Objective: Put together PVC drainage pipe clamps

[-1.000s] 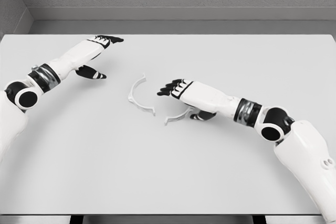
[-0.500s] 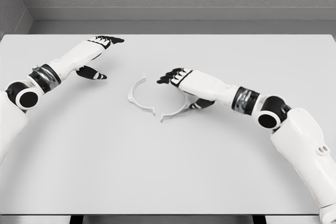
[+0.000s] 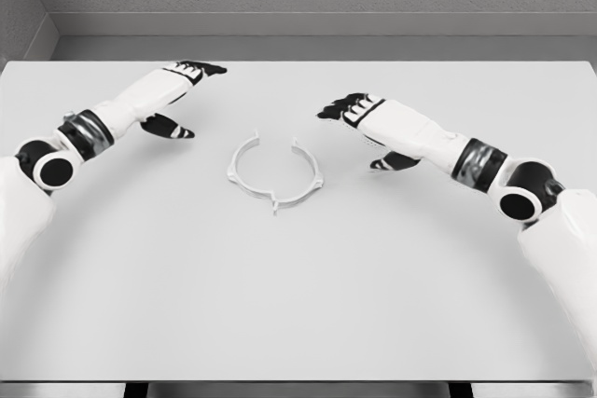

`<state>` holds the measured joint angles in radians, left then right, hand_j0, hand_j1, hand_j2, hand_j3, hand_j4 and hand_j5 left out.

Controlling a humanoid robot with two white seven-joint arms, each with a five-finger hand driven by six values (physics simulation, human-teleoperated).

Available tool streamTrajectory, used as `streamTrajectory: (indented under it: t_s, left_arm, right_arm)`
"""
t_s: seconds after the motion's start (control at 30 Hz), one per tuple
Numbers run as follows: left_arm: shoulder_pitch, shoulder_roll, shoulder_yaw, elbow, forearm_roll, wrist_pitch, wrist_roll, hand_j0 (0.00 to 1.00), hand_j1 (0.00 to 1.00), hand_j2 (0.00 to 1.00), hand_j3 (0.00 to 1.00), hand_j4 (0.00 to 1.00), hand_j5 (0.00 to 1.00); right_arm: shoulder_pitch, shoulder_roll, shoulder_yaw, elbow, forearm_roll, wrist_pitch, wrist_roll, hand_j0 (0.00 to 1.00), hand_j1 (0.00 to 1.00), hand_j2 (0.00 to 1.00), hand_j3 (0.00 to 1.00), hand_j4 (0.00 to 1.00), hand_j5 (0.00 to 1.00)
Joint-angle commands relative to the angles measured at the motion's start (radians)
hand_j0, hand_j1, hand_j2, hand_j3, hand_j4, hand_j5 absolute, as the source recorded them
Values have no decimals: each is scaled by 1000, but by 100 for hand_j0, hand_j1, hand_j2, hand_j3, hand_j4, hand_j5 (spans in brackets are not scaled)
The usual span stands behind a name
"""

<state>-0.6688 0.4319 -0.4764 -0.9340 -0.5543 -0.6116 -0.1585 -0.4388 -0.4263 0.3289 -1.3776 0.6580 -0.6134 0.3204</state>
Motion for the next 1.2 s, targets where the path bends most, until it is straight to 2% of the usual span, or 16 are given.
streamTrajectory:
  t_s: [0.0,0.07,0.13,0.23,0.27,0.43,1.17]
  left_arm:
    - [0,-15,-14,15,5,1,0,100,100,100,100,100,100]
    - [-8,-38,-18,27,5,1,0,100,100,100,100,100,100]
    - [-15,-62,-31,37,5,1,0,100,100,100,100,100,100]
    - [-17,-81,-41,41,5,1,0,100,100,100,100,100,100]
    - [-15,-91,-41,41,5,1,0,100,100,100,100,100,100]
    - [-12,-94,-45,27,13,1,0,100,100,100,100,100,100]
    - [-3,-102,-53,29,2,1,0,100,100,100,100,100,100]
  right_arm:
    - [18,-71,-169,-132,-44,3,-3,100,100,100,100,100,100]
    - [132,-127,-307,-224,-147,3,-1,100,100,100,100,100,100]
    - [157,-193,-352,-212,-236,3,-3,100,100,100,100,100,100]
    - [230,-206,-390,-167,-244,3,0,100,100,100,100,100,100]
    - [233,-207,-401,-136,-242,3,3,100,100,100,100,100,100]
    - [232,-216,-393,-77,-244,3,2,100,100,100,100,100,100]
    - [229,-207,-392,-83,-247,3,2,100,100,100,100,100,100]
